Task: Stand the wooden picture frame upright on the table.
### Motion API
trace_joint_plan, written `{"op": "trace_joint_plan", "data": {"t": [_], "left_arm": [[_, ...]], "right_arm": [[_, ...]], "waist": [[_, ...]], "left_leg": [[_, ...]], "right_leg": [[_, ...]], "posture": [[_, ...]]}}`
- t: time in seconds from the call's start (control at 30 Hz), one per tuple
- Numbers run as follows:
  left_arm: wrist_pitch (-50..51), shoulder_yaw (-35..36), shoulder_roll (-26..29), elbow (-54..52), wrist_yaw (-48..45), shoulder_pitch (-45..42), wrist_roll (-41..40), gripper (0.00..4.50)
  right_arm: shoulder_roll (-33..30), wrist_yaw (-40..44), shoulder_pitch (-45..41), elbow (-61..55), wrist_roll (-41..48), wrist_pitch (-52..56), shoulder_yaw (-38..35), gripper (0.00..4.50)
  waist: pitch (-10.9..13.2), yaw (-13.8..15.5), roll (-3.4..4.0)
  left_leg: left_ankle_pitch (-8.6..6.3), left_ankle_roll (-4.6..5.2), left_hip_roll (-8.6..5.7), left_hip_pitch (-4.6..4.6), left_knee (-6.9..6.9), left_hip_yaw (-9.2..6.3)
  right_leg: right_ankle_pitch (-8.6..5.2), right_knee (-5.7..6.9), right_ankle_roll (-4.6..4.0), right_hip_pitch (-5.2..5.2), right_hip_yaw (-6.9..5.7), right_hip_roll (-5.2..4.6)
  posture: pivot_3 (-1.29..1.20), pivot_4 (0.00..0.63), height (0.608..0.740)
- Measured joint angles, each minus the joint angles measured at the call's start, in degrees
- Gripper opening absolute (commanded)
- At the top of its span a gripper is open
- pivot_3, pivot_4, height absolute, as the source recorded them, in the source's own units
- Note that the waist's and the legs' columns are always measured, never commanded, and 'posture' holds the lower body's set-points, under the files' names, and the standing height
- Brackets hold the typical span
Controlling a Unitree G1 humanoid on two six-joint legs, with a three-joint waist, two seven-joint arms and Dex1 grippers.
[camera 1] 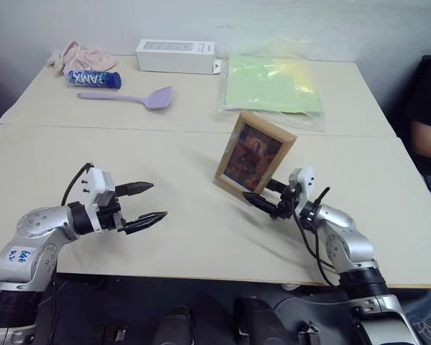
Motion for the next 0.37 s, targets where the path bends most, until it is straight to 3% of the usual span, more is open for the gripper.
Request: {"op": "trace_joint_plan", "data": {"t": [0.17,0.37], "left_arm": [[-6.4,1.8,0.7,3.4,-0.3,3.6,6.1,4.5],[-12.1,6.7,1.0,7.3,-0.6,9.5,9.6,4.5]], "right_arm": [[-6.4,6.0,4.8,-4.2,-0.3,-2.9,-2.3,4.45],[-16.1,14.4,11.9,-5.4,-4.6,-18.9,-9.1,4.45]], "waist": [[0.0,0.1,0.0],[0.0,0.1,0.0]], "left_leg": [[-0.03,0.05,-0.01,0.0,-0.01,0.0],[-0.08,0.1,0.0,0.11,0.0,0.01]], "right_leg": [[0.0,-0.09,0.0,0.02,0.0,-0.01],[0.0,-0.18,0.0,0.1,0.0,-0.02]], "posture": [[0.0,0.15,0.74],[0.0,0.15,0.74]]}}
